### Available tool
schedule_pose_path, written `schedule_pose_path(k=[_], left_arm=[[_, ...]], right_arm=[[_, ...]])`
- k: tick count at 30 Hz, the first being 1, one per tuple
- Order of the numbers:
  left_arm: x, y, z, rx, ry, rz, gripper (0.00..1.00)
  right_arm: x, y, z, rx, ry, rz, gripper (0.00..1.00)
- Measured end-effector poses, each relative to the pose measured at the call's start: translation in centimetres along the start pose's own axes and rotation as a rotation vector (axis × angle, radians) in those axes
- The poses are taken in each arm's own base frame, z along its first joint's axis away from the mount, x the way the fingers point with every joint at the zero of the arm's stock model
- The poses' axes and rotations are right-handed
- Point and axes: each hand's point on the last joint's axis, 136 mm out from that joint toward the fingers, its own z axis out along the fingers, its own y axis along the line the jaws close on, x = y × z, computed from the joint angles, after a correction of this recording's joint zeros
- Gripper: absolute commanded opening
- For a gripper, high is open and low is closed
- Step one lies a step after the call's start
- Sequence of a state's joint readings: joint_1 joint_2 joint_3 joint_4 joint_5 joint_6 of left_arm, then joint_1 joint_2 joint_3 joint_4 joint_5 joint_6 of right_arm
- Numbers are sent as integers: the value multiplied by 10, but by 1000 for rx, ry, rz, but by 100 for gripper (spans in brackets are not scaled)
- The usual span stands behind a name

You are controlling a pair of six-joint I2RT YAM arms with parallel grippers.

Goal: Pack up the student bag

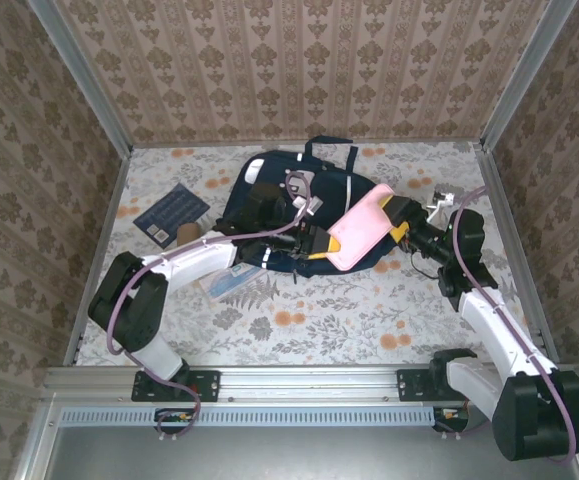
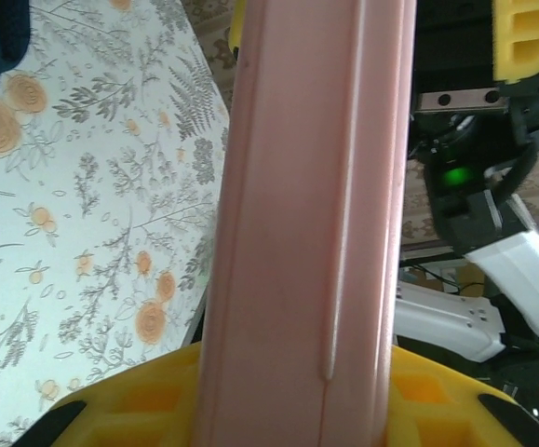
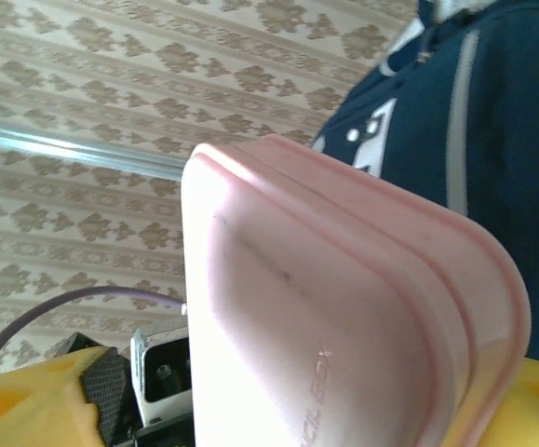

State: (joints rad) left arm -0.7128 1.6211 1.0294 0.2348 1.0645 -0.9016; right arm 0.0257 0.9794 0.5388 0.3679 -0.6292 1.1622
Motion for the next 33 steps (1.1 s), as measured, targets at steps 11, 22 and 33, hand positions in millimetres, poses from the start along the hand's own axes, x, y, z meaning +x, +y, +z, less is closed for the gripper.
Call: schedule_pose_path(k=[11,22,33], left_arm=[[-11,-25,0,104,-17,-20,36],[-13,-13,1,82,-15,-63,69],[-114,1,-43,-312,-208,119,67]], right_arm=[[-1,19,-12,-94,-43,17,26],[-5,6,-25,-15,-113,26,16],[-14,-26,-67,299,-239,-87,18]])
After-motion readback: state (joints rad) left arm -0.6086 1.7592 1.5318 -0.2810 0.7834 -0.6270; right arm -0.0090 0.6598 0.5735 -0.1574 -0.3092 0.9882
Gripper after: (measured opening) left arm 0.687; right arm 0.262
